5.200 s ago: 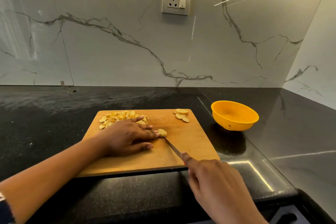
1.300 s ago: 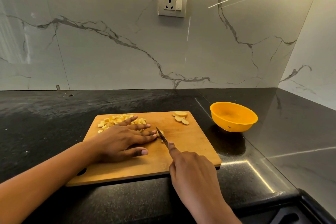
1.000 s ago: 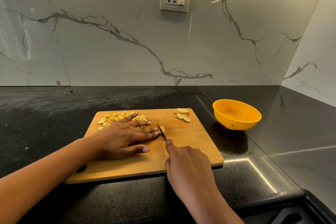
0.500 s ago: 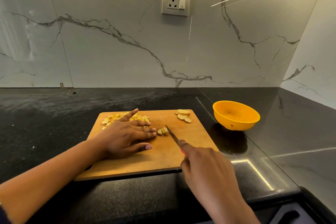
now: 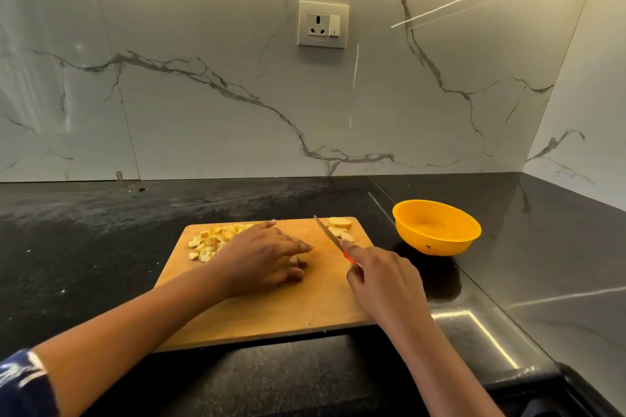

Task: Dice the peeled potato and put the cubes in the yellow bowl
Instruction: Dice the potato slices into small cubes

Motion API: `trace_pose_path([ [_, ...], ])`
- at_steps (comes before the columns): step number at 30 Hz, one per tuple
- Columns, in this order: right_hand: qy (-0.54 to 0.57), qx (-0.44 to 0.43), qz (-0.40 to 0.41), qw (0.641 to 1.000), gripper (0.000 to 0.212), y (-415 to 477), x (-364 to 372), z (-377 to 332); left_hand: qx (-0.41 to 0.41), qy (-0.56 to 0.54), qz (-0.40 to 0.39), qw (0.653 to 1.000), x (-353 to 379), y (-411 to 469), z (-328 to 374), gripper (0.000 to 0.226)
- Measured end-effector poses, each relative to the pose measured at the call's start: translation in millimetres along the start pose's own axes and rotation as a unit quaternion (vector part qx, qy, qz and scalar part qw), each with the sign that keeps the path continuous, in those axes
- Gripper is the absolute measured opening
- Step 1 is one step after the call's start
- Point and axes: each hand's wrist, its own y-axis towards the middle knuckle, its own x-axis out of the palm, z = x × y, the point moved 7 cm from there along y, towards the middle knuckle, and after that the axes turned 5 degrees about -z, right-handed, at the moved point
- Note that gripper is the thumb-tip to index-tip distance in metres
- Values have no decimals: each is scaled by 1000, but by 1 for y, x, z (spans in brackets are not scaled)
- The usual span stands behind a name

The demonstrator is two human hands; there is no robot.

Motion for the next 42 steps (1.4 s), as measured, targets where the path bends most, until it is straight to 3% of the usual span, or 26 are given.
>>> trace_pose_path([
  [9, 26, -22, -27, 999, 48, -6, 4, 1, -32, -51, 25, 998, -4, 8, -17, 16],
  [12, 29, -18, -29, 999, 48, -6, 5, 0, -44, -46, 73, 995, -15, -7, -35, 8],
  [19, 36, 24, -22, 999, 49, -6, 2, 9, -112, -125, 176, 970, -44, -39, -66, 28],
  [25, 39, 41, -30, 998, 50, -5, 2, 13, -116, -131, 97, 980, -34, -32, -58, 20],
  [27, 42, 46, -31, 998, 50, -6, 2, 14, -106, -114, 57, 986, -26, -25, -48, 29],
  [29, 46, 51, -33, 997, 49, -6, 2, 15, -97, -62, -1, 993, -15, -16, -39, 41],
  [31, 48, 55, -35, 997, 49, -6, 2, 16, -92, 12, -37, 995, -10, -10, -35, 32],
  [34, 53, 58, -34, 996, 49, -6, 2, 17, -122, 67, -2, 990, -19, -7, -43, 23],
  [38, 55, 71, -27, 996, 48, -6, 1, 21, -145, 40, 71, 986, -35, -4, -51, 20],
  [42, 57, 99, -15, 993, 48, -7, -1, 26, -100, 35, 46, 993, -26, 17, -25, 28],
])
